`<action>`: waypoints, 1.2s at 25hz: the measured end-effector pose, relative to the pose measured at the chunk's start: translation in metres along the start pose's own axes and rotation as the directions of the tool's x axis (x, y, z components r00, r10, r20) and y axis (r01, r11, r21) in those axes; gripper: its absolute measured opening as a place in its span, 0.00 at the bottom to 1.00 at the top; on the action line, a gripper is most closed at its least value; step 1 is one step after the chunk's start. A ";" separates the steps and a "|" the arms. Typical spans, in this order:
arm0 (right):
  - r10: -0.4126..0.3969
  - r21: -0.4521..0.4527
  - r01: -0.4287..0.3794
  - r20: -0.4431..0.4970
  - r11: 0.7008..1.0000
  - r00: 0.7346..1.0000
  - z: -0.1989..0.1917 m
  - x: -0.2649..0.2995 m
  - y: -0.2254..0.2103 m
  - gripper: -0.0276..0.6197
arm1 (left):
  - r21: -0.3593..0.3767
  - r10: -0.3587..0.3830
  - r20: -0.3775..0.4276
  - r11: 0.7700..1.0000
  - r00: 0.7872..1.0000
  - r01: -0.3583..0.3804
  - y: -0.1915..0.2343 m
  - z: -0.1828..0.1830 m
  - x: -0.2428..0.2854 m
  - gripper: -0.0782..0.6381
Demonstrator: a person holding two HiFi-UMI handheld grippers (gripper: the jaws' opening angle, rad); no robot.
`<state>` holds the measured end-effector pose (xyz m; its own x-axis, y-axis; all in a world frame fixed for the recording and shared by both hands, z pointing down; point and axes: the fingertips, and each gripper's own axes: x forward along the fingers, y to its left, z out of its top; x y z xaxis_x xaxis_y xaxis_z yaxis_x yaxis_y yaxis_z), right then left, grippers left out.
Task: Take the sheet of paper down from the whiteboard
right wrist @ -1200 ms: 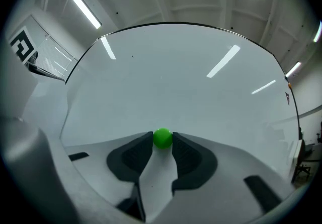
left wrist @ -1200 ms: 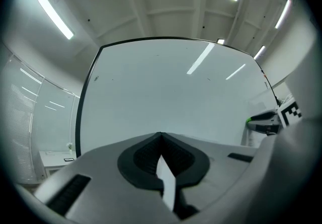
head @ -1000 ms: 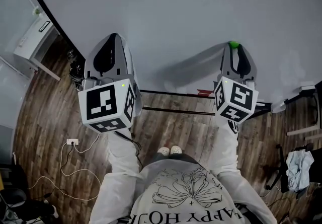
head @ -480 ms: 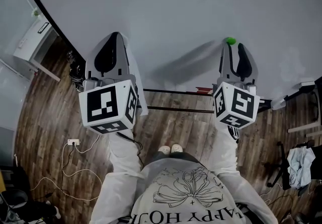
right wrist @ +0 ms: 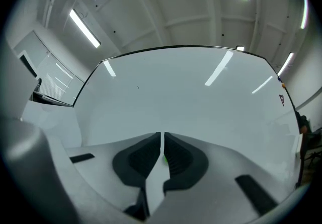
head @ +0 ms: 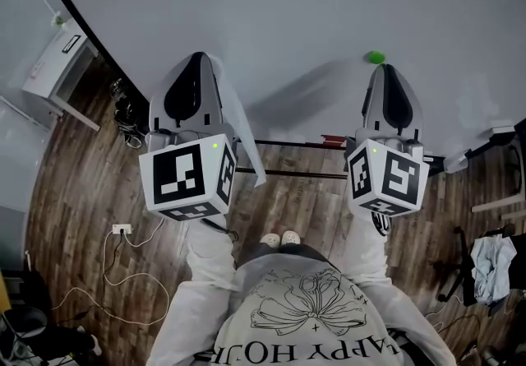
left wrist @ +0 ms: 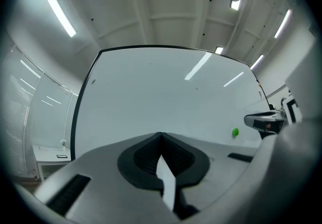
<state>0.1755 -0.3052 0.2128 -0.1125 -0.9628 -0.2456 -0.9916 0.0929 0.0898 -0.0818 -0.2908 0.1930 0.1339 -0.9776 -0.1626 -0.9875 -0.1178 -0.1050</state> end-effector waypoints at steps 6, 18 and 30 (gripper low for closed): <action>0.015 0.001 -0.015 -0.001 1.000 1.000 0.002 -0.007 0.013 0.05 | -0.011 -0.008 -0.001 1.000 1.000 0.008 0.000 -0.004 -0.009 0.11; 0.025 0.006 -0.025 -0.021 1.000 0.999 0.000 -0.011 0.014 0.05 | -0.003 -0.015 -0.009 1.000 1.000 0.015 -0.008 -0.007 -0.015 0.11; 0.021 -0.001 -0.021 -0.026 1.000 0.999 0.000 -0.009 0.016 0.05 | -0.001 -0.022 -0.009 1.000 1.000 0.022 -0.005 -0.007 -0.015 0.11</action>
<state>0.1611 -0.2948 0.2163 -0.1313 -0.9670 -0.2184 -0.9890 0.1127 0.0958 -0.0796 -0.2770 0.2026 0.1546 -0.9763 -0.1512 -0.9844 -0.1392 -0.1075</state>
